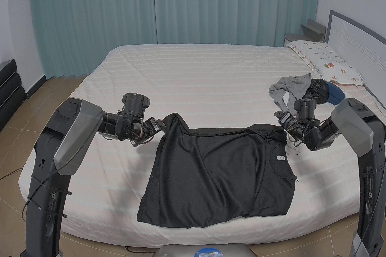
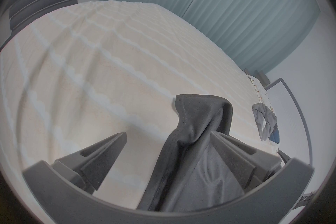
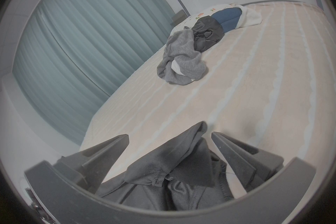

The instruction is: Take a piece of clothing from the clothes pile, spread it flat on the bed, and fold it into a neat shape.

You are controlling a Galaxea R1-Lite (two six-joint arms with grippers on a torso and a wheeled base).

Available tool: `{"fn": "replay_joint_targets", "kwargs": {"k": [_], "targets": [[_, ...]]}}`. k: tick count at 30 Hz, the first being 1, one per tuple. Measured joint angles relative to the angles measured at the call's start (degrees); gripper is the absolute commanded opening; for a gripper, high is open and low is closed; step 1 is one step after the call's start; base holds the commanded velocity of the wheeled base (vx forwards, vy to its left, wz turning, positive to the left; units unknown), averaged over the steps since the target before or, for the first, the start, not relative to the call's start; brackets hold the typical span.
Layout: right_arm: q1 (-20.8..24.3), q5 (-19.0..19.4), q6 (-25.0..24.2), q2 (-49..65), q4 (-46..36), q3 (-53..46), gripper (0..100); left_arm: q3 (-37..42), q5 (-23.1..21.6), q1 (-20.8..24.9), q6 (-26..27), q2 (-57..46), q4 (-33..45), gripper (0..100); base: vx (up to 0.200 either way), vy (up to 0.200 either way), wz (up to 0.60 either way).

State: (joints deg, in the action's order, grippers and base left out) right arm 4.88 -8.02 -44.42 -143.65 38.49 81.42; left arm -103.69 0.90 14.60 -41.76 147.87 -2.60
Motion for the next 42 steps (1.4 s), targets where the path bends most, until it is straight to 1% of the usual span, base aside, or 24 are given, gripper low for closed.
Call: {"fn": "replay_joint_targets", "kwargs": {"k": [4, 7, 11, 13, 16, 20, 25, 27, 28, 30, 33, 36, 42], "targets": [[-1.4, 5.0, -1.2, 3.4, 0.4, -4.3, 100, 4.0, -3.2, -0.6, -0.1, -3.0, 0.4, 100, 0.000, 0.000, 0.00], [-2.1, 7.8, -1.6, 5.9, 2.4, -7.8, 100, 9.2, -5.1, -0.9, -0.2, -5.7, -0.5, 100, 0.000, 0.000, 0.00], [-2.7, 10.2, -2.6, 8.9, 5.5, -13.6, 100, 17.9, -6.5, -1.1, -1.2, -9.4, -3.9, 100, 0.000, 0.000, 0.00], [-2.7, 11.1, -3.6, 10.4, 7.2, -17.4, 100, 22.7, -6.9, -1.1, -2.5, -11.5, -6.8, 100, 0.000, 0.000, 0.00], [-1.9, 11.9, -5.5, 12.3, 10.4, -22.6, 100, 29.5, -7.5, -1.0, -4.7, -14.4, -11.4, 100, 0.000, 0.000, 0.00], [-0.7, 13.2, -9.3, 14.9, 17.5, -31.0, 100, 39.7, -7.9, -0.5, -7.6, -17.9, -19.2, 100, 0.000, 0.000, 0.00], [0.5, 14.3, -12.2, 17.4, 24.8, -39.6, 100, 52.3, -8.2, 0.3, -10.5, -21.6, -30.6, 100, 0.000, 0.000, 0.00], [1.0, 14.6, -13.0, 18.3, 27.1, -42.8, 100, 58.3, -8.3, 0.8, -11.6, -23.2, -37.4, 100, 0.000, 0.000, 0.00], [1.0, 14.7, -13.2, 18.4, 27.4, -43.3, 100, 59.3, -8.3, 0.9, -11.7, -23.5, -38.7, 100, 0.000, 0.000, 0.00], [1.4, 14.8, -13.6, 19.0, 28.6, -45.3, 100, 64.0, -8.3, 1.5, -12.3, -24.6, -44.3, 100, 0.000, 0.000, 0.00], [1.8, 15.0, -14.1, 19.7, 29.7, -47.7, 100, 69.8, -8.3, 2.1, -12.9, -25.9, -50.6, 100, -0.200, 0.000, 0.00], [2.3, 15.0, -14.4, 20.2, 30.5, -49.6, 100, 73.5, -8.4, 2.8, -13.4, -26.7, -53.8, 100, -0.200, 0.000, 0.00], [2.6, 15.0, -14.5, 20.6, 30.6, -50.7, 100, 75.7, -8.8, 3.3, -13.6, -27.5, -54.3, 100, 0.000, 0.000, 0.00]]}}
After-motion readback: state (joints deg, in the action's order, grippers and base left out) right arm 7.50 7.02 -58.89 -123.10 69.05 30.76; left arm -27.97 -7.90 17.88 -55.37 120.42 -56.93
